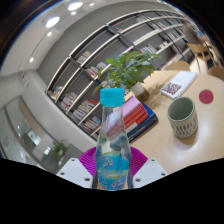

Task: Pour water

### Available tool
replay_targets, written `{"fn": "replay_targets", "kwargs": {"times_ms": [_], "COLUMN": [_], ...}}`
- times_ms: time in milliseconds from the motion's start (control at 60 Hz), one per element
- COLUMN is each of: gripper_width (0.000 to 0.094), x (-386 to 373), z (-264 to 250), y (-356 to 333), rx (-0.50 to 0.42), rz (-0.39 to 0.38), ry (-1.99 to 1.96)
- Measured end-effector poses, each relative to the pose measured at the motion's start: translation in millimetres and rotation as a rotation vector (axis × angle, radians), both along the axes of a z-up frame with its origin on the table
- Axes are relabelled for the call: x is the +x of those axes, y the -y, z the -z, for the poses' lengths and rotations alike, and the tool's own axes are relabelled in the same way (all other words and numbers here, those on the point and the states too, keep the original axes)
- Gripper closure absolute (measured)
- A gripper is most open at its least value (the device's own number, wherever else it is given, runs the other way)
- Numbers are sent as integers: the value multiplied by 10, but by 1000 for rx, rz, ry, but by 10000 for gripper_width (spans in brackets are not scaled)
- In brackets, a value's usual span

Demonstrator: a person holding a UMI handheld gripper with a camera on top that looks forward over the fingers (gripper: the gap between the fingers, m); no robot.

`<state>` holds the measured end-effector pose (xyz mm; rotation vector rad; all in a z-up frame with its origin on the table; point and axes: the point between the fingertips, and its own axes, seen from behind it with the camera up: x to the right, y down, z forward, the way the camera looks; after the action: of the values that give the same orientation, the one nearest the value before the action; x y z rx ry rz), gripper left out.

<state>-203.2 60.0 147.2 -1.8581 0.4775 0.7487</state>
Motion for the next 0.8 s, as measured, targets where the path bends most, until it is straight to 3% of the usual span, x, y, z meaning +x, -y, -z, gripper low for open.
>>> {"fn": "replay_targets", "kwargs": {"times_ms": [233,483,800], "gripper_width": [535,537,525], "x": [336,701,879], "z": [-407,-387,-237], "y": [-507,-900,-972], "rx": [-73,-138,-185], "rz": [98,191,265], "ry": [-633,-1165,-1450]}}
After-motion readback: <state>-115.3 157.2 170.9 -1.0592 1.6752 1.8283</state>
